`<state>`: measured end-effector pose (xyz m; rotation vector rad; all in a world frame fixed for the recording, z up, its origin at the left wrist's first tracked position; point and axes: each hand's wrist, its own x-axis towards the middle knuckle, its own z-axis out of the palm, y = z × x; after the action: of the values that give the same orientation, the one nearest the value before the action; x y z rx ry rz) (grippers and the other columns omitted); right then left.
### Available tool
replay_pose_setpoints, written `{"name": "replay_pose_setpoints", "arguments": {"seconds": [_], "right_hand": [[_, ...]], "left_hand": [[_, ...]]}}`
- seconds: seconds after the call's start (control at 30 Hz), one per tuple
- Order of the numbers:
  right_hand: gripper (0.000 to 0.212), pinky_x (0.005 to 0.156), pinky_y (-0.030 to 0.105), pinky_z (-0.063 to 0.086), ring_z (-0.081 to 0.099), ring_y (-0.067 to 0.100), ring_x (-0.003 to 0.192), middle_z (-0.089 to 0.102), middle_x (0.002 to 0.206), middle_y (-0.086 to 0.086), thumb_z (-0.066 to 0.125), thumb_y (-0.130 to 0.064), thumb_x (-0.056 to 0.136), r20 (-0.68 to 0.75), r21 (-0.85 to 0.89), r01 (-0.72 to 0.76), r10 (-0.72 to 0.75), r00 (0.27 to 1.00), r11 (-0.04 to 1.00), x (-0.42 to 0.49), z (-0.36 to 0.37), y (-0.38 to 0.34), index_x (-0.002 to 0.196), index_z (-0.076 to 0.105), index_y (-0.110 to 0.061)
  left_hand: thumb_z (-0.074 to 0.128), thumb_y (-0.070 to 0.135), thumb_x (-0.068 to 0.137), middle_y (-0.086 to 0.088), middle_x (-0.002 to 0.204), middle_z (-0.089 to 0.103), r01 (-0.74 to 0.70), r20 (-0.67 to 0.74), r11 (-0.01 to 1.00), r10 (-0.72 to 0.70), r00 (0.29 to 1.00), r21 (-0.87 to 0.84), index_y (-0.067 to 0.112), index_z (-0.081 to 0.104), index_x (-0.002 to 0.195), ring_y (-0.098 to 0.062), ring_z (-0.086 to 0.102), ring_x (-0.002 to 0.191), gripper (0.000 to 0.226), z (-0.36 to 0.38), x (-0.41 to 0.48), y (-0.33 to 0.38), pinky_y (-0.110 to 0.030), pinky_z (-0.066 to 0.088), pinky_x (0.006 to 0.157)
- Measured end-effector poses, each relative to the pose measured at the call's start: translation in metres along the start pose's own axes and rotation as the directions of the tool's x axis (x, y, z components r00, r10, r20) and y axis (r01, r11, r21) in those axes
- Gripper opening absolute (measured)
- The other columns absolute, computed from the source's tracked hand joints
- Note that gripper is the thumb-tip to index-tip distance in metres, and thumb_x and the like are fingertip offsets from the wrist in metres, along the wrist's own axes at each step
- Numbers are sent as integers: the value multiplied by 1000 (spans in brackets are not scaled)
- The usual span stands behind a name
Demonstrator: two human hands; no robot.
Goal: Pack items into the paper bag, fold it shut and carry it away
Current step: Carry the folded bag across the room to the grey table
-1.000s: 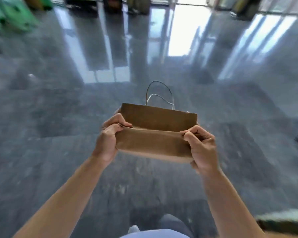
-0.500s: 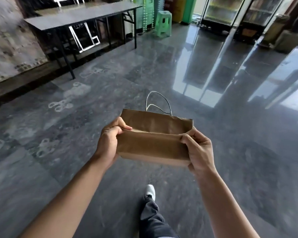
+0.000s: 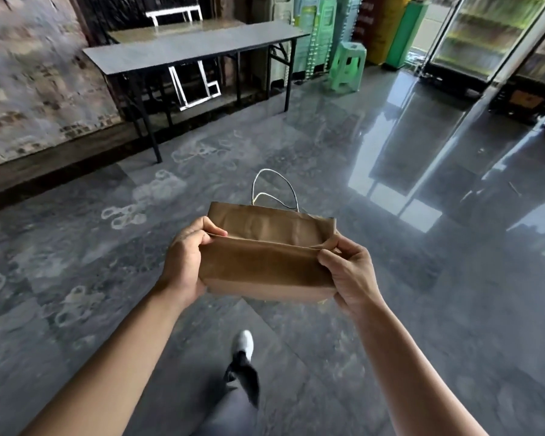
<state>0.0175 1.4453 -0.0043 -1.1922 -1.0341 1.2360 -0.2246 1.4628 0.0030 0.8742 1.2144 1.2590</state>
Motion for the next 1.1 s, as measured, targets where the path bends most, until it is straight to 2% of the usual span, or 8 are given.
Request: {"name": "replay_pose_setpoints", "arguments": {"seconds": [0.1,0.3,0.53,0.77,0.87,0.93,0.97,1.1], "right_hand": [[9,53,23,27,41,14,62,47,74,6,53,7,66,76,-54,27,-23,997,998,85,5,6,61,56,1],[16,42,13,29,39,0,45,49,47,-15,57,-1,65,7,-157,52,-52,999,986,306,39,1,58,59,-15],[5,45,20,26,38,6,49,43,48,-10,59,-5,63,15,-250,74,-72,997,965,527,72,-39,63,59,-1],[11,57,35,27,37,18,59,41,58,5,56,-11,59,-42,-282,59,-74,996,958,744,111,-27,58,53,-1],[17,69,34,40,59,15,78,64,83,-6,57,-9,60,-48,-218,97,-110,993,971,848,125,-17,70,60,5],[7,87,33,43,60,13,102,66,108,-4,60,-7,62,-72,-212,127,-145,987,969,918,132,-14,55,60,-8],[16,91,30,43,57,13,108,64,115,-1,62,-8,62,-61,-238,147,-165,984,960,953,135,-18,50,56,-17],[27,89,27,41,56,17,113,63,118,4,66,-5,64,77,-293,222,-208,975,930,1088,165,-45,48,51,-22]], "left_hand": [[37,5,72,-2,59,64,15,-16,998,-16,1000,-53,17,59,60,-10,56,49,29,6,75,2,-16,42,45],[36,3,75,-1,57,61,57,-92,985,-73,993,-164,17,60,58,-12,54,51,32,23,291,27,-16,42,45],[36,7,73,-7,63,55,156,-148,968,-187,971,-199,16,59,59,-18,51,53,28,49,505,96,-21,43,49],[34,4,78,-7,71,62,100,-125,986,-117,985,-133,16,62,72,-18,56,59,31,59,698,124,-23,48,49],[34,3,79,-8,70,60,74,-173,990,-95,980,-124,15,59,68,-19,54,59,30,68,796,128,-22,45,46],[35,2,81,-10,71,57,88,-216,988,-115,970,-128,14,58,67,-20,53,61,30,77,862,131,-24,44,51],[34,2,82,-10,71,57,96,-235,985,-128,964,-144,14,58,68,-20,53,61,29,81,894,134,-24,43,52],[31,2,83,-9,70,55,104,-319,979,-156,935,-174,14,56,67,-18,53,58,32,85,1006,157,-19,44,41]]}}
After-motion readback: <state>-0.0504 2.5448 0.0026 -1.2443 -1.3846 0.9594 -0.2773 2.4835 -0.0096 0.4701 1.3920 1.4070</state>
